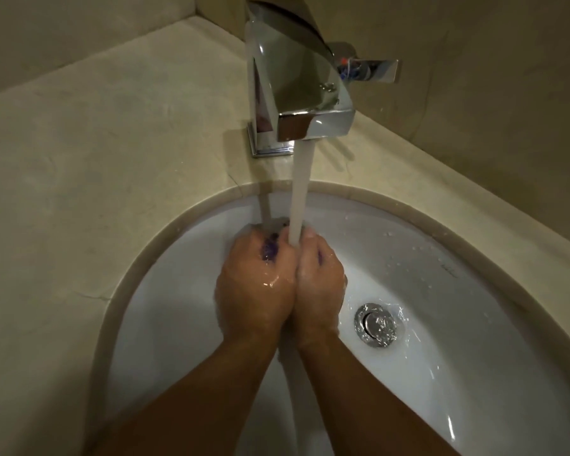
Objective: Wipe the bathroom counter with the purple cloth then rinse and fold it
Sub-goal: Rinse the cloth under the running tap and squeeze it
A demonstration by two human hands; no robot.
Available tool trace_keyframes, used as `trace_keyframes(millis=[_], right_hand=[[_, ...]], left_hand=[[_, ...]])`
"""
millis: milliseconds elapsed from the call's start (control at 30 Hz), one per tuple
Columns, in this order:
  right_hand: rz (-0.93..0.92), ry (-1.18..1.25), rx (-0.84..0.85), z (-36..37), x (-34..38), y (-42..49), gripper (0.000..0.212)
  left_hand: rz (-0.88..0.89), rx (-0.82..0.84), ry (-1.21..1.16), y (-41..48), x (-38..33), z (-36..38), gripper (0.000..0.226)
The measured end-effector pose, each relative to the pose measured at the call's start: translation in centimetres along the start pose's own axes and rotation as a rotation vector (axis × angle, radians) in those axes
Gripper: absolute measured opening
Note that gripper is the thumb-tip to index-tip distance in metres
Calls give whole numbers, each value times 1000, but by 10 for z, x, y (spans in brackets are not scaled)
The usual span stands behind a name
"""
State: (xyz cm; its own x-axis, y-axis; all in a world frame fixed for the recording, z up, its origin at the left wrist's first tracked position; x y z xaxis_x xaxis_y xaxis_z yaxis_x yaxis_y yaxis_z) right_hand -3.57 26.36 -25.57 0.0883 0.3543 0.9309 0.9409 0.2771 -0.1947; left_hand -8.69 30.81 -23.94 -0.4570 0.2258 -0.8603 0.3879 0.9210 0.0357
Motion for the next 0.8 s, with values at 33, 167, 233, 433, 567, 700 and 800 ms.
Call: trace_keyframes(millis=[33, 167, 233, 433, 567, 700, 800], right_hand=[[-6, -8, -4, 0, -1, 1, 41], [33, -54, -30, -2, -2, 6, 44], [51, -67, -15, -5, -3, 9, 40], [94, -161, 93, -6, -6, 14, 35], [59, -150, 98, -8, 0, 17, 38], [101, -192, 99, -9, 2, 15, 36], [114, -197, 87, -11, 6, 12, 37]], left_hand=[[19, -20, 40, 0, 2, 2, 38], [12, -47, 120, 0, 2, 6, 35], [-34, -54, 103, -3, 0, 9, 36], [-56, -95, 100, -4, 8, 11, 32], [-74, -88, 111, 0, 3, 15, 24], [-81, -17, 151, 1, 3, 15, 24], [-123, 53, 167, 4, 1, 14, 27]])
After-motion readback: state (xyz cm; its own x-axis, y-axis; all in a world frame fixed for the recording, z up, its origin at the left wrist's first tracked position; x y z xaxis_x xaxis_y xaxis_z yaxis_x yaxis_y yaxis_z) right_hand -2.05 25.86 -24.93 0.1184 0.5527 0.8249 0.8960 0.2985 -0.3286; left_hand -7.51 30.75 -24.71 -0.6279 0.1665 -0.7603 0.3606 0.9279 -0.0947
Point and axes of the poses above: each hand's wrist, its own y-axis towards the middle knuckle, its own z-axis out of the palm, x = y × z, the point moved 1 cm from there along y, towards the middle knuckle, and after that the axes turned 2 degrees about -y, right-handed, at the moved point
